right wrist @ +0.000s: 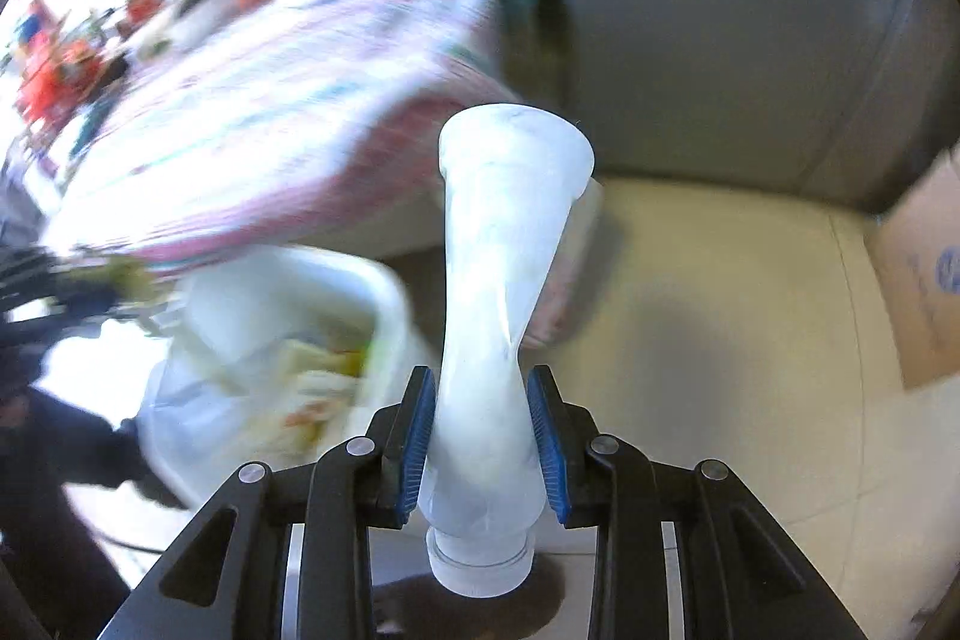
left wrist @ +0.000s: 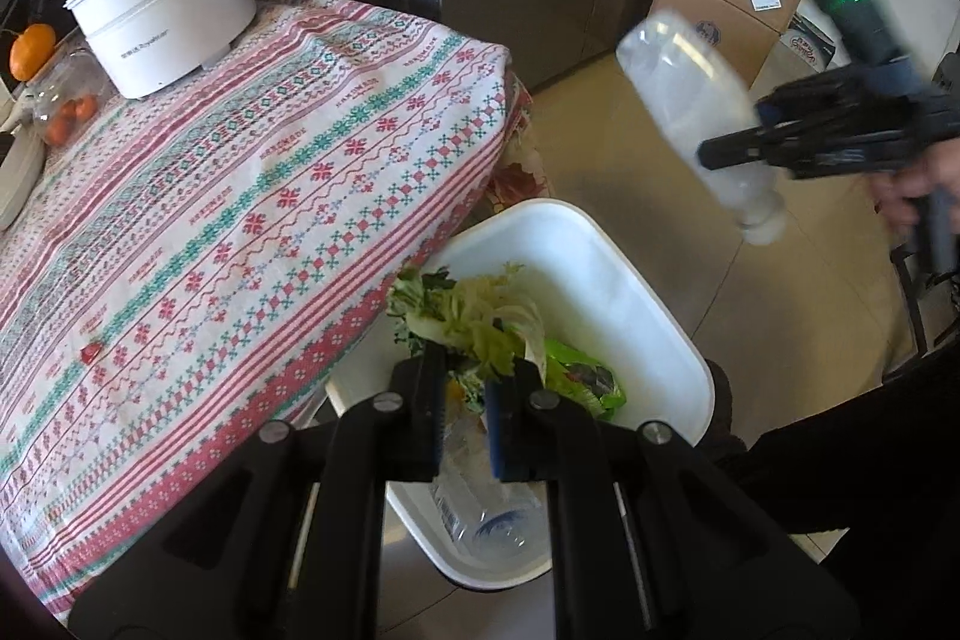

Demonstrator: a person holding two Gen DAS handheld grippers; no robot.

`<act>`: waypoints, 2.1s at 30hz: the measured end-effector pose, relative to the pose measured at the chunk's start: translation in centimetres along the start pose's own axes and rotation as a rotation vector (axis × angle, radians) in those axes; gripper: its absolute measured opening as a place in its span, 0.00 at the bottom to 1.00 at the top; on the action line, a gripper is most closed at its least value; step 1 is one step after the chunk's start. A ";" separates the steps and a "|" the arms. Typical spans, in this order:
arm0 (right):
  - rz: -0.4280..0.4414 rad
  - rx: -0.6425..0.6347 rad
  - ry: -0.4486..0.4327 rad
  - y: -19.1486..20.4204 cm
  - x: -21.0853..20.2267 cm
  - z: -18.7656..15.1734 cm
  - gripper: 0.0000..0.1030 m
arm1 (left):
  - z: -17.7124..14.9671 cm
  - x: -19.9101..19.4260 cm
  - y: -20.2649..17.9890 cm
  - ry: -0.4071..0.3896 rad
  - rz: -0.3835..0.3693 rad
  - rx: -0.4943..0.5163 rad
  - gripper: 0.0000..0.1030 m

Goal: Collect trash

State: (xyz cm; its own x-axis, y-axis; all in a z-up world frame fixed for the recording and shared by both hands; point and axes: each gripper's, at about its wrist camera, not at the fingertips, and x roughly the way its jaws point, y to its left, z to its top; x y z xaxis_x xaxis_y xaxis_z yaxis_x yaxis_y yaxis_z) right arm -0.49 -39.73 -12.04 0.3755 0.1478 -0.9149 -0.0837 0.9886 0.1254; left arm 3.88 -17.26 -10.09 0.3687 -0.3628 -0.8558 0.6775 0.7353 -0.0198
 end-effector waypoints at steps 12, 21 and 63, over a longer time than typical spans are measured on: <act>0.059 -0.001 0.026 9.9 -2.4 0.7 0.32 | -2.1 -0.7 0.6 0.013 0.023 -0.001 0.12; 0.055 0.025 0.019 10.4 0.1 1.5 0.33 | -3.0 -0.4 1.1 0.028 0.021 -0.005 0.31; -0.217 -0.003 -0.456 22.1 -14.4 2.0 0.93 | -7.3 -18.5 6.2 -0.300 0.477 -0.406 0.99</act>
State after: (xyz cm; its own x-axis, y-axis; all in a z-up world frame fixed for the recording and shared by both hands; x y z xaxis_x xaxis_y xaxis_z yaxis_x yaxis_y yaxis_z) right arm -5.90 -19.92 4.67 0.7495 -0.0630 -0.6590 0.0388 0.9979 -0.0513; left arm -3.34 -1.80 1.83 0.7668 -0.0464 -0.6402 0.1273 0.9886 0.0808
